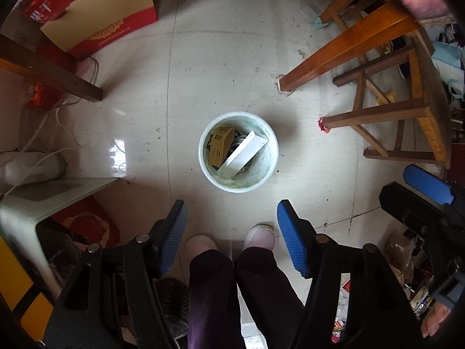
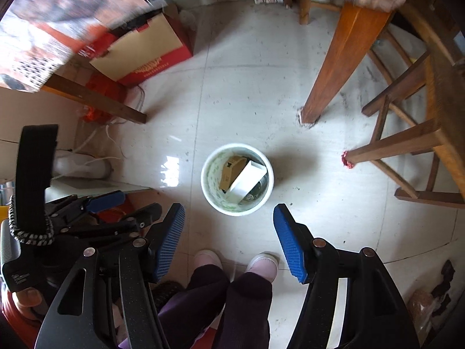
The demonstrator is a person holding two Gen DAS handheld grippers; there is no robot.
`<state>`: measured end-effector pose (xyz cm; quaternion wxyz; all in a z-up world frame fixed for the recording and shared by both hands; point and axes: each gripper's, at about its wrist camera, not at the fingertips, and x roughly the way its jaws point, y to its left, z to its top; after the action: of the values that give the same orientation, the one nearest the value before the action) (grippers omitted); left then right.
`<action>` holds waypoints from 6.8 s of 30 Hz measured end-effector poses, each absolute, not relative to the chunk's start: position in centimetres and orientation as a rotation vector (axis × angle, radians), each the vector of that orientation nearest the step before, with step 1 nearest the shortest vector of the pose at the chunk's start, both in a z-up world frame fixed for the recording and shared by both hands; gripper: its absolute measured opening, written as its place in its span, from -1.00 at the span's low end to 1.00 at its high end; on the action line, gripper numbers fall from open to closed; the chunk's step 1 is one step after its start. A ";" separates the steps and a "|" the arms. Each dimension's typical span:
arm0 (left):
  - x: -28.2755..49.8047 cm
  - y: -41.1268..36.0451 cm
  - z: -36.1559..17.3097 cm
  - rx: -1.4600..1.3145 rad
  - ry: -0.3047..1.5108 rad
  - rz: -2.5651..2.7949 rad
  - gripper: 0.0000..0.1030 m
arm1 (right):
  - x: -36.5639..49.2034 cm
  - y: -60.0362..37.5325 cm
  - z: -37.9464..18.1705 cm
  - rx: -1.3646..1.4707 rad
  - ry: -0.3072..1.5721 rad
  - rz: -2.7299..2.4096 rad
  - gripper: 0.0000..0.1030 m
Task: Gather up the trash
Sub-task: 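Raise both tools and move them back over the table, then grasp the small dark bottle with the left gripper while the right grasps the yellow snack bag, then lift the dark bottle and snack bag and carry both down toward the bin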
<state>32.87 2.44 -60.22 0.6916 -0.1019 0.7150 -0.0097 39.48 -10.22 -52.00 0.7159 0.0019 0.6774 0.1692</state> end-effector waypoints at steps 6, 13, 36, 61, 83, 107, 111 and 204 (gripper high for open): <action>32.2 4.2 -50.2 -0.224 1.497 -0.005 0.22 | 38.7 -9.4 -44.1 0.012 1.424 0.365 0.16; 30.1 6.4 -37.4 -0.238 1.346 -0.004 0.22 | 36.5 -7.7 -33.8 0.016 1.310 0.376 0.16; 21.1 10.4 -7.9 -0.194 0.751 -0.036 0.29 | 28.2 -7.6 -6.2 0.058 0.670 0.346 0.50; 41.4 4.8 -4.3 -0.226 0.656 0.094 0.70 | 47.0 -13.1 -3.5 0.026 0.578 0.481 0.86; 56.0 13.1 -11.5 -0.202 0.905 0.064 0.70 | 60.4 -8.0 -8.8 0.107 0.733 0.391 0.85; 69.7 14.8 -31.5 0.064 1.302 -0.147 0.64 | 75.3 -1.6 -29.4 0.202 1.278 0.313 0.29; 69.4 14.4 -32.3 0.099 1.312 -0.155 0.31 | 76.3 -0.7 -30.7 0.197 1.289 0.303 0.05; 23.6 6.8 -15.7 -0.198 0.871 -0.124 -0.49 | 32.2 -9.7 -13.4 0.101 0.850 0.376 -0.76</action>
<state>23.62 6.84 -15.65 0.9000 -0.0959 0.4210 -0.0601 32.18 -9.71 -13.41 0.8928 0.0484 0.4097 0.1811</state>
